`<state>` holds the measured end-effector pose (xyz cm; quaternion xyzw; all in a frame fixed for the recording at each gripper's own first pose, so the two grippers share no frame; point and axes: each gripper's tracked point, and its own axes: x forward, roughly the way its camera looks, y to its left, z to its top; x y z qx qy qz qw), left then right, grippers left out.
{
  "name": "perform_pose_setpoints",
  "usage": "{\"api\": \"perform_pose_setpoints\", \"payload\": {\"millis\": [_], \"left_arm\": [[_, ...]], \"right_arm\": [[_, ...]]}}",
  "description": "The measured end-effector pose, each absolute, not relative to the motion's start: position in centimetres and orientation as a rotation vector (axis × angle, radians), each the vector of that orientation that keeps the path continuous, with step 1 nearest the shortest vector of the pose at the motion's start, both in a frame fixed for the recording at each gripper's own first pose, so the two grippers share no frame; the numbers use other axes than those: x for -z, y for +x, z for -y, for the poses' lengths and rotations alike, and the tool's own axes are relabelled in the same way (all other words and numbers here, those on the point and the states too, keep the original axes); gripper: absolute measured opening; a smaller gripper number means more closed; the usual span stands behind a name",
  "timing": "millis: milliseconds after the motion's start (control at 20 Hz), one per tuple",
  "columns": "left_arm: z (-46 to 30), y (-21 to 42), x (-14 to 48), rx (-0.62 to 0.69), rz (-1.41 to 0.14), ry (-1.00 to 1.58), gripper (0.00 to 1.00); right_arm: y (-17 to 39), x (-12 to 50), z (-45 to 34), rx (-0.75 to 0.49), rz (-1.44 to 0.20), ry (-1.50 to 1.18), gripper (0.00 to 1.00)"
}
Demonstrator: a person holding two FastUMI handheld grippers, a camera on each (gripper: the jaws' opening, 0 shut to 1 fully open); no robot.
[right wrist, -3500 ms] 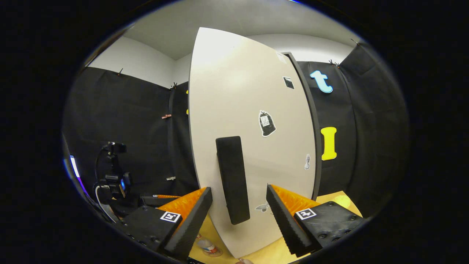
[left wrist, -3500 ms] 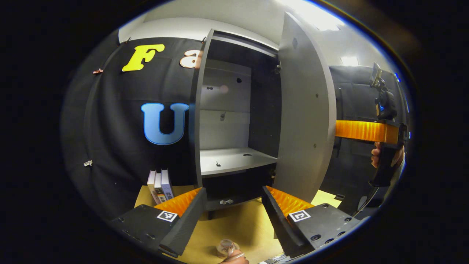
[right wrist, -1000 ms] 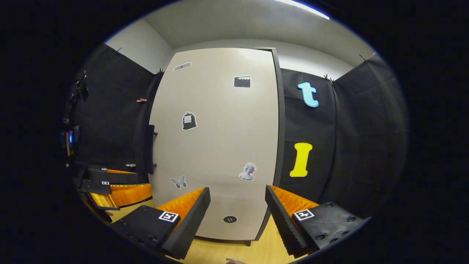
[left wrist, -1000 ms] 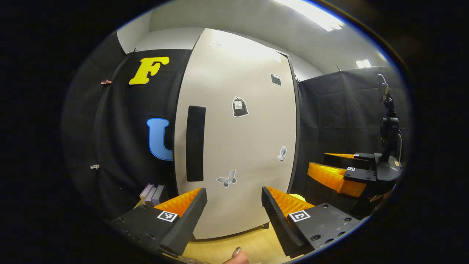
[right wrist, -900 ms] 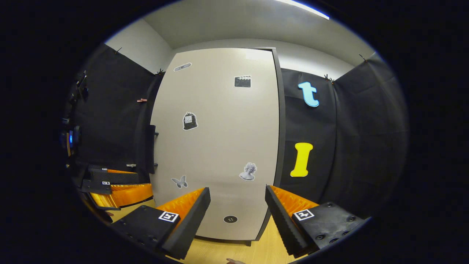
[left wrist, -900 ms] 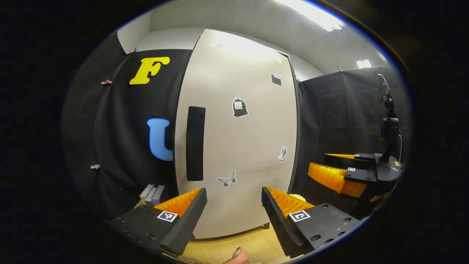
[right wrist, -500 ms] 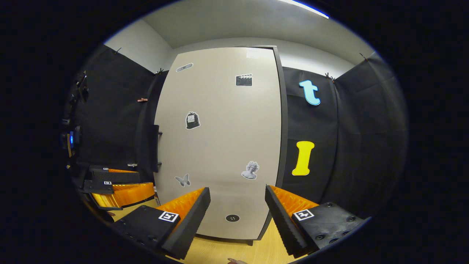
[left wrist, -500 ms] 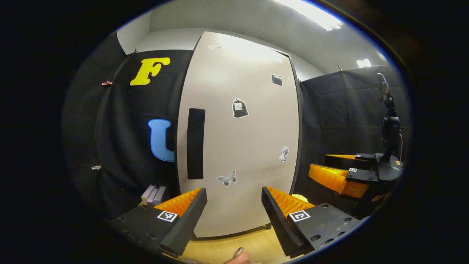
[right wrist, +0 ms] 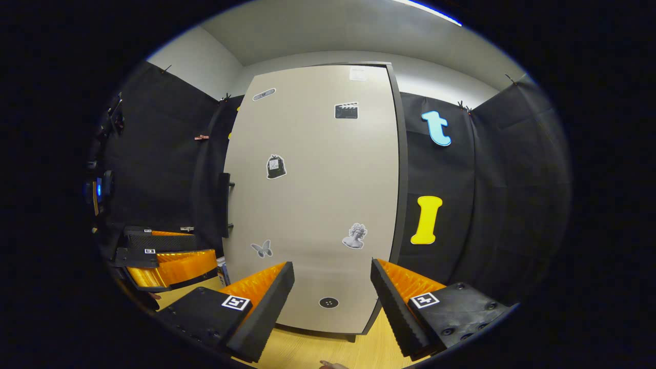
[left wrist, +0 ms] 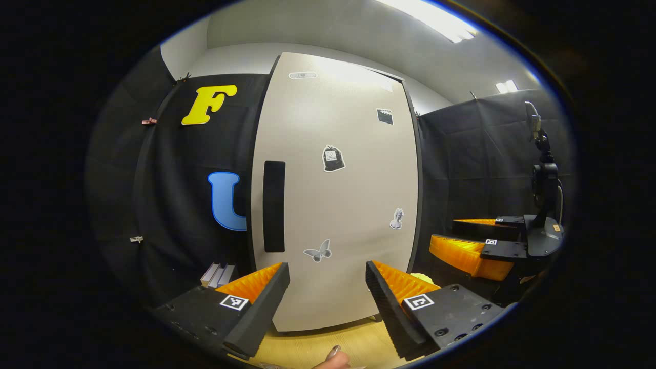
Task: Open the cabinet door with the right hand, grasp the bottle in the cabinet with the left hand and place it on the coaster, then close the cabinet door with the right hand.
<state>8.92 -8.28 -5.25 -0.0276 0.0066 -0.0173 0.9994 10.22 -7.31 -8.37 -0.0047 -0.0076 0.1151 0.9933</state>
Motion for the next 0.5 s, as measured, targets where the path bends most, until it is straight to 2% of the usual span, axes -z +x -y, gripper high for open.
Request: {"api": "perform_pose_setpoints", "payload": {"millis": [500], "left_arm": [[8.5,8.6,3.9,0.031,0.023,-0.04,0.94]], "right_arm": [[9.4,8.3,7.6,-0.227,0.011,-0.004,0.97]]}}
